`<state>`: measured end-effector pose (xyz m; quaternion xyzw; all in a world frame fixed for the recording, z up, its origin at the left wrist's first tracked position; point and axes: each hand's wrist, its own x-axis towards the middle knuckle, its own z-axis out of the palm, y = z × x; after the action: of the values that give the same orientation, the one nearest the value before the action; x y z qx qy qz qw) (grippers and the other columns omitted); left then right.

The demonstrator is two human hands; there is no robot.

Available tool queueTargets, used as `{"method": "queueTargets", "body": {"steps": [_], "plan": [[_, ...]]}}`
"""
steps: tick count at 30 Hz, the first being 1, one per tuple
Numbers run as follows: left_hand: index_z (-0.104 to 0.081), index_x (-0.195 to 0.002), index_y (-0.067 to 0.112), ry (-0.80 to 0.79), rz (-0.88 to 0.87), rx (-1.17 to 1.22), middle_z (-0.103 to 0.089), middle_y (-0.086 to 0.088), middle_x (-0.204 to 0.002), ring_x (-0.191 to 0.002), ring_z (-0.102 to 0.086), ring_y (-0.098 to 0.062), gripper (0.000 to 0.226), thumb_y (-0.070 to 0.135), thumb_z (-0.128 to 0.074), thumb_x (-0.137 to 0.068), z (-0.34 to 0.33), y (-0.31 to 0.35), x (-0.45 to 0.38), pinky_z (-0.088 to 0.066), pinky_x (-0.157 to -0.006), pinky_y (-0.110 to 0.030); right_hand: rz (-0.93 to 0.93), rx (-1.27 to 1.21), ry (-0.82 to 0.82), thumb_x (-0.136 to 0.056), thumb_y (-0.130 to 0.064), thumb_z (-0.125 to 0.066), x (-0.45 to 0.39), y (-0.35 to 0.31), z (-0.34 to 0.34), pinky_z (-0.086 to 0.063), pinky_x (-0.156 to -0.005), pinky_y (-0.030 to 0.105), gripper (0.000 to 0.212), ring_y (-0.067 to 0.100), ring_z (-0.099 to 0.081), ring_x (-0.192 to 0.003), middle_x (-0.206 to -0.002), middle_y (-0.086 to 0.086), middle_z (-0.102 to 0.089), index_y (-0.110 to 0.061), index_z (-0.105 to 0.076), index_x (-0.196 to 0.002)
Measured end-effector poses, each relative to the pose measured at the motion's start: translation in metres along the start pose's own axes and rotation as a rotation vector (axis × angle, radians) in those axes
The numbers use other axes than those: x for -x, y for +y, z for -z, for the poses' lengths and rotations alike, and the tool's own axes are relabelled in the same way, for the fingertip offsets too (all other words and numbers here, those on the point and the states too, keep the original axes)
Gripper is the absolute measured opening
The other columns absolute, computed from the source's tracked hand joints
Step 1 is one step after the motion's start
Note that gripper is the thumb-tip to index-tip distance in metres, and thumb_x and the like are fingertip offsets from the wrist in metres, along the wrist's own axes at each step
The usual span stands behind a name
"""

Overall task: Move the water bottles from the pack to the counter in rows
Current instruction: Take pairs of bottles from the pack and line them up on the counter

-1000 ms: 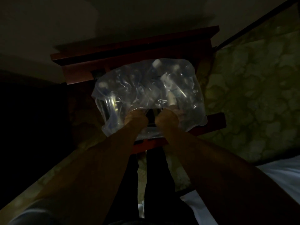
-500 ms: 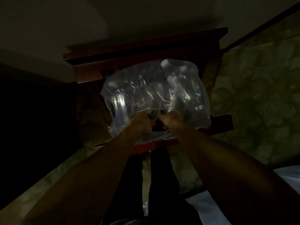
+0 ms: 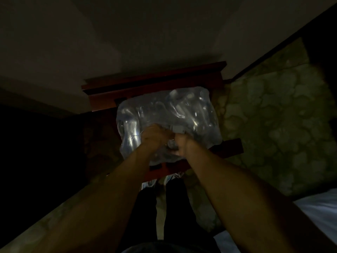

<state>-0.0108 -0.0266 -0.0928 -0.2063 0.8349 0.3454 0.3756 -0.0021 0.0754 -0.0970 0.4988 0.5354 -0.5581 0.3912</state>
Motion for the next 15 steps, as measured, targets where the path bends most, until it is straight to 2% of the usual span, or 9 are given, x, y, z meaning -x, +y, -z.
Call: {"method": "queueTargets", "body": {"steps": [1, 3, 4, 5, 7, 9, 11, 13, 15], "plan": [[-0.065, -0.112, 0.003, 0.008, -0.01, -0.024, -0.067, -0.014, -0.116, -0.108, -0.063, -0.026, 0.038, 0.035, -0.053, -0.096, 0.004, -0.001, 0.005, -0.048, -0.086, -0.029, -0.016, -0.016, -0.03, -0.1, -0.019, -0.047, 0.009, -0.001, 0.001, -0.051, -0.069, 0.033, 0.01, 0.016, -0.055, -0.075, -0.09, 0.003, -0.055, -0.014, -0.055, -0.097], [-0.066, -0.108, 0.005, 0.034, -0.035, -0.079, -0.068, -0.012, -0.111, -0.104, -0.064, -0.024, 0.037, 0.038, -0.054, -0.095, 0.012, -0.004, 0.015, -0.048, -0.083, -0.027, -0.035, -0.02, -0.04, -0.1, -0.023, -0.05, 0.028, -0.005, 0.0, -0.053, -0.079, 0.035, 0.015, 0.014, -0.053, -0.076, -0.086, 0.002, -0.054, -0.014, -0.054, -0.088], [-0.066, -0.106, 0.006, 0.051, -0.053, -0.11, -0.069, -0.011, -0.108, -0.103, -0.065, -0.024, 0.038, 0.04, -0.056, -0.093, 0.015, -0.005, 0.021, -0.051, -0.084, -0.028, -0.029, 0.001, -0.021, -0.098, -0.025, -0.054, 0.037, -0.009, -0.001, -0.052, -0.082, 0.036, 0.014, 0.015, -0.053, -0.081, -0.092, 0.002, -0.055, -0.013, -0.054, -0.093], [-0.066, -0.106, 0.006, 0.064, -0.057, -0.138, -0.069, -0.011, -0.108, -0.102, -0.066, -0.025, 0.038, 0.04, -0.059, -0.091, 0.019, -0.005, 0.026, -0.053, -0.086, -0.03, -0.014, 0.018, 0.0, -0.096, -0.027, -0.058, 0.043, -0.012, -0.002, -0.053, -0.079, 0.035, 0.016, 0.017, -0.053, -0.088, -0.103, 0.003, -0.055, -0.013, -0.055, -0.103], [-0.065, -0.108, 0.005, 0.086, -0.056, -0.176, -0.069, -0.011, -0.108, -0.101, -0.067, -0.025, 0.041, 0.039, -0.067, -0.085, 0.027, -0.002, 0.035, -0.054, -0.082, -0.029, 0.019, 0.082, 0.041, -0.092, -0.031, -0.064, 0.056, -0.018, -0.005, -0.054, -0.066, 0.032, 0.029, 0.021, -0.055, -0.093, -0.119, 0.004, -0.055, -0.014, -0.056, -0.115], [-0.065, -0.109, 0.005, 0.102, -0.091, -0.193, -0.069, -0.011, -0.107, -0.1, -0.066, -0.024, 0.046, 0.042, -0.068, -0.082, 0.035, 0.003, 0.043, -0.053, -0.078, -0.027, 0.108, 0.276, 0.119, -0.088, -0.035, -0.066, 0.064, -0.022, -0.009, -0.056, -0.063, 0.032, 0.028, 0.022, -0.061, -0.086, -0.116, 0.004, -0.062, -0.014, -0.062, -0.106], [-0.065, -0.108, 0.006, 0.116, -0.129, -0.175, -0.069, -0.011, -0.106, -0.098, -0.067, -0.024, 0.048, 0.046, -0.066, -0.082, 0.043, 0.008, 0.049, -0.055, -0.081, -0.031, 0.234, 0.569, 0.212, -0.084, -0.044, -0.066, 0.076, -0.026, -0.009, -0.06, -0.068, 0.032, 0.033, 0.021, -0.066, -0.08, -0.103, 0.006, -0.07, -0.014, -0.066, -0.098], [-0.064, -0.108, 0.008, 0.107, -0.14, -0.142, -0.069, -0.01, -0.106, -0.097, -0.066, -0.023, 0.048, 0.047, -0.067, -0.081, 0.052, 0.011, 0.056, -0.054, -0.078, -0.031, 0.314, 0.713, 0.258, -0.081, -0.05, -0.066, 0.09, -0.033, -0.005, -0.06, -0.071, 0.031, 0.043, 0.021, -0.066, -0.081, -0.1, 0.006, -0.069, -0.014, -0.065, -0.103], [-0.062, -0.11, 0.007, 0.051, -0.158, -0.119, -0.068, -0.009, -0.105, -0.097, -0.066, -0.023, 0.045, 0.04, -0.071, -0.081, 0.064, 0.017, 0.064, -0.052, -0.074, -0.03, 0.312, 0.718, 0.222, -0.081, -0.05, -0.066, 0.098, -0.041, -0.001, -0.058, -0.071, 0.03, 0.047, 0.02, -0.063, -0.087, -0.107, 0.005, -0.066, -0.013, -0.062, -0.111]]}}
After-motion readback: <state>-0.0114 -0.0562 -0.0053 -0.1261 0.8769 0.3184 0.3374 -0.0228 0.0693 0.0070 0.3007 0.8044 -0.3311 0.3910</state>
